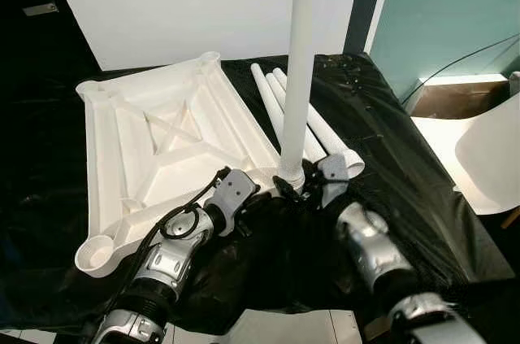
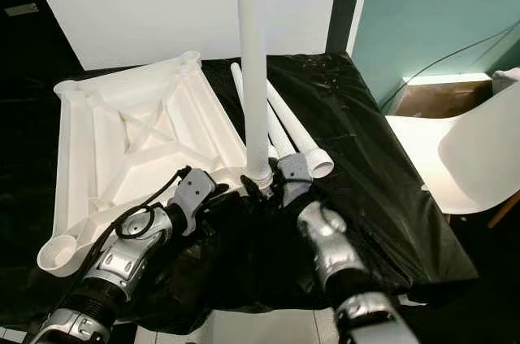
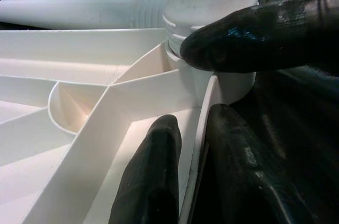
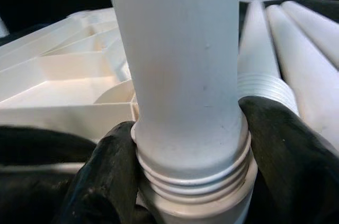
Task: Building children table
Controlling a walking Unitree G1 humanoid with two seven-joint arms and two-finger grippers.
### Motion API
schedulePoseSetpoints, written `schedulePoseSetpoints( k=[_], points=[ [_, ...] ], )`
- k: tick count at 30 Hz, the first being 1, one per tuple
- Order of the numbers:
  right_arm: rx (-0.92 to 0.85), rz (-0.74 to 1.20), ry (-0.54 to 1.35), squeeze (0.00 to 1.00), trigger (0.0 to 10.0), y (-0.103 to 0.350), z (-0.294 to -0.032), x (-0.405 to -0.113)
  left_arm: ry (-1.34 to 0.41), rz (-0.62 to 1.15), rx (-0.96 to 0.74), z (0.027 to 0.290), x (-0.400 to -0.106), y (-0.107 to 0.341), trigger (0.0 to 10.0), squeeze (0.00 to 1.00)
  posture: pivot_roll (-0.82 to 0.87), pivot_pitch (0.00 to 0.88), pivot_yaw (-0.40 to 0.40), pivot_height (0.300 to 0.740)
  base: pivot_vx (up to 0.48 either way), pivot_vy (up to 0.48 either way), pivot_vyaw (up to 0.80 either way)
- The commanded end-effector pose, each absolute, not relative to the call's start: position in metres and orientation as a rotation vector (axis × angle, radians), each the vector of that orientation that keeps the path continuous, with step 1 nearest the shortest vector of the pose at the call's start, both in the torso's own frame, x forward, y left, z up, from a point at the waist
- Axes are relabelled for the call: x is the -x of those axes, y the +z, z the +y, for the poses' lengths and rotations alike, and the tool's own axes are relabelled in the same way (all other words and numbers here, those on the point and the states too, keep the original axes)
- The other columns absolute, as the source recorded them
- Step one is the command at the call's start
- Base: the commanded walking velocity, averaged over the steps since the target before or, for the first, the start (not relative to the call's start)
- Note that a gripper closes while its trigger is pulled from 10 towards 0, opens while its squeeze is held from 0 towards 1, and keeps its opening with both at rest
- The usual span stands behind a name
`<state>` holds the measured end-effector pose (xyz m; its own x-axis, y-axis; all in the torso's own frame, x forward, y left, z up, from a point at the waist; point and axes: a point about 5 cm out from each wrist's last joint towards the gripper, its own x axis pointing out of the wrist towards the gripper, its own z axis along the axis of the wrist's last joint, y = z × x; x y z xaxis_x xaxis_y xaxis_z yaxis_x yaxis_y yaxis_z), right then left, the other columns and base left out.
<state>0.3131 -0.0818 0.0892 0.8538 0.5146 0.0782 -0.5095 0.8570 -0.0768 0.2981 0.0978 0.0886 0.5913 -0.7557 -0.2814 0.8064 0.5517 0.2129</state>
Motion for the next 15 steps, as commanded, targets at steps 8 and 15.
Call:
schedulePoseSetpoints(
  k=[8,15],
  points=[
    [0.039,-0.082,0.629,1.0,10.0,0.092,-0.059,-0.316,-0.998,0.296,-0.329,0.09,-0.284,0.061,10.0,0.0,0.02,0.0,0.003,0.74,0.0,0.0,0.0],
    [0.157,-0.147,0.75,0.0,10.0,0.111,-0.074,-0.321,-0.99,0.301,-0.322,0.092,-0.281,0.058,10.0,0.0,0.02,0.0,0.002,0.74,0.0,0.0,0.0]
  ],
)
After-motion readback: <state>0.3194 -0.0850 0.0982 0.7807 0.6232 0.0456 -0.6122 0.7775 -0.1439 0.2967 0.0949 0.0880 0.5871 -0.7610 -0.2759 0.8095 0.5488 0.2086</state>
